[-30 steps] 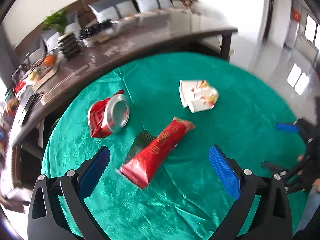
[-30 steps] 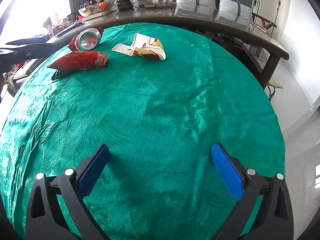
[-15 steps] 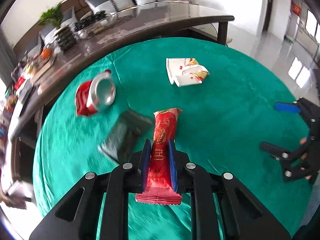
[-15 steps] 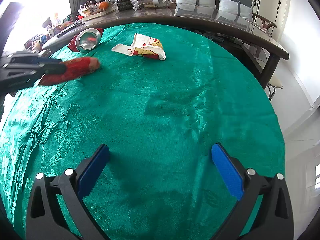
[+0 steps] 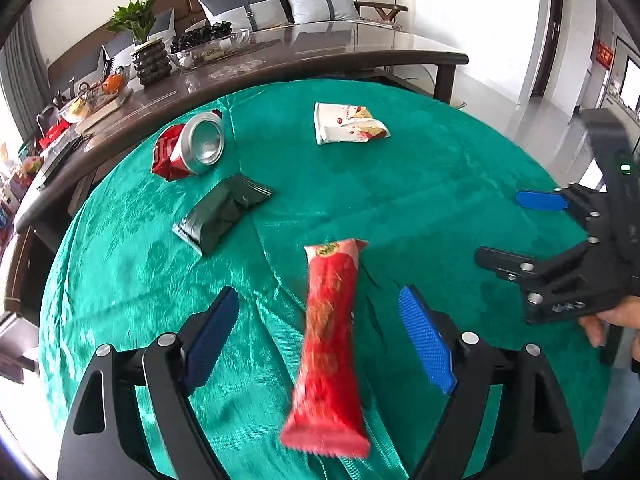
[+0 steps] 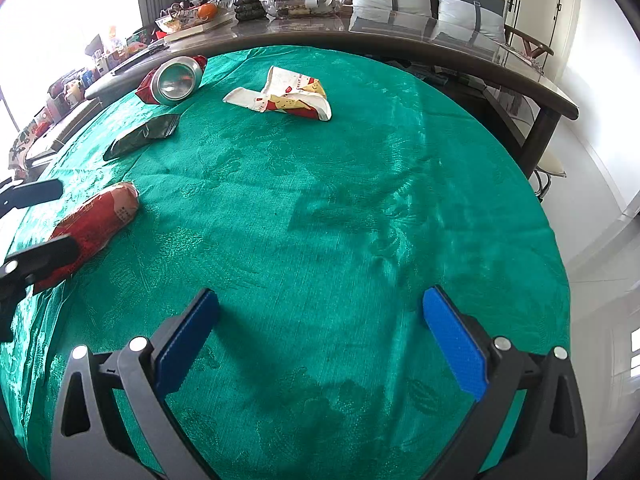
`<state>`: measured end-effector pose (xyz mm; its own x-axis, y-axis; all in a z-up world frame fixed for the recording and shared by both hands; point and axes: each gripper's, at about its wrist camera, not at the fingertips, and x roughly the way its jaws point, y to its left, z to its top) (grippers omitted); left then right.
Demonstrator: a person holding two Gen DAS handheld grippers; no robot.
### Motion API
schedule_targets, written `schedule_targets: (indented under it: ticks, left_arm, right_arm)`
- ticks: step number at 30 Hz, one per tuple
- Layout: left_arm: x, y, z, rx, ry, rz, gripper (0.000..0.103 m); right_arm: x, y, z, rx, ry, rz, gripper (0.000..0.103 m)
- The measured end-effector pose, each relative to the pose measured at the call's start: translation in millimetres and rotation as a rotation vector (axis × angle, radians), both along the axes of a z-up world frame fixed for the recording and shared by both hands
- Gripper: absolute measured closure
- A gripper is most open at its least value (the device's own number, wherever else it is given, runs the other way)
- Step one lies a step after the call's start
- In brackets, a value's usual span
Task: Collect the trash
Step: 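Close the left tool on the red snack packet and lift it, then grasp the white paper cup with the right tool while the left tool holds the red packet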
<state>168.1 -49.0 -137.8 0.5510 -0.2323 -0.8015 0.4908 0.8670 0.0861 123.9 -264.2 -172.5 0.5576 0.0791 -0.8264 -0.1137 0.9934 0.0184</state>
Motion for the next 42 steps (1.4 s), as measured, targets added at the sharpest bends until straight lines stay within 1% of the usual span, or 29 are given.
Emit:
schedule_targets:
  ticks: [2,8,10,11,13,16,18,20,22,23,25,28,30,31,32,34,36,37,38,39,40,41,42]
  left_arm:
    - [7,-3,-6,0.016,0.003,0.007,0.021]
    - [10,2,-15,-0.029,0.008,0.036,0.021]
    - [11,3,-20,-0.026,0.008,0.038,0.019]
    - [12,4,-24,-0.024,0.013,0.038,0.018]
    - [13,10,-22,-0.058,0.021,0.045,0.014]
    - [20,16,-26,-0.078,0.057,0.079,0.008]
    - [21,14,-27,-0.072,0.061,0.074,0.006]
    - [21,11,-28,-0.052,0.055,0.071,0.005]
    - [21,13,-28,-0.064,0.062,0.071,0.005]
    - [21,13,-28,-0.068,0.063,0.071,0.005]
    - [21,13,-29,-0.065,0.063,0.070,0.005]
    - [21,13,-29,-0.067,0.063,0.070,0.005]
    - [21,12,-29,-0.066,0.063,0.070,0.005]
    - [21,12,-29,-0.066,0.063,0.070,0.005]
    - [21,12,-29,-0.065,0.063,0.070,0.005]
    - [22,12,-29,-0.065,0.063,0.070,0.005]
    - [22,12,-29,-0.063,0.062,0.070,0.005]
    - [22,12,-29,-0.063,0.062,0.071,0.005]
    - [22,11,-29,-0.063,0.062,0.071,0.005]
    - [22,11,-29,-0.063,0.062,0.071,0.005]
    - [22,11,-29,-0.063,0.062,0.071,0.005]
    - [22,11,-29,-0.063,0.062,0.071,0.005]
    - [22,11,-29,-0.063,0.062,0.071,0.005]
  right_arm:
    - [0,0,0,0.000,0.000,0.000,0.004]
    - [0,0,0,0.000,0.001,0.007,0.004]
    - [5,-1,1,-0.005,0.011,0.068,0.004]
    - [11,-2,1,-0.008,0.021,0.107,0.004]
    - [26,-9,4,-0.002,0.029,0.132,0.004]
    - [59,-26,16,0.073,0.011,0.150,0.005]
    - [85,-31,25,0.104,0.004,0.150,0.005]
    - [115,-34,32,0.157,0.003,0.129,0.005]
    - [138,-37,35,0.214,-0.002,0.098,0.005]
    - [152,-36,35,0.255,-0.002,0.084,0.005]
    - [171,-32,33,0.293,0.007,0.075,0.005]
    - [192,-22,25,0.312,0.044,0.102,0.007]
    - [200,-12,17,0.305,0.082,0.155,0.008]
    - [201,-7,15,0.301,0.099,0.191,0.013]
    - [200,-4,14,0.303,0.115,0.225,0.028]
    - [193,1,15,0.307,0.140,0.288,0.050]
    - [179,6,20,0.296,0.139,0.341,0.060]
    - [173,6,23,0.294,0.137,0.355,0.070]
    - [168,8,25,0.288,0.134,0.366,0.076]
    - [159,10,28,0.263,0.124,0.369,0.079]
    - [152,10,30,0.235,0.118,0.359,0.088]
    - [146,10,31,0.220,0.113,0.341,0.095]
    - [137,6,35,0.223,0.107,0.314,0.094]
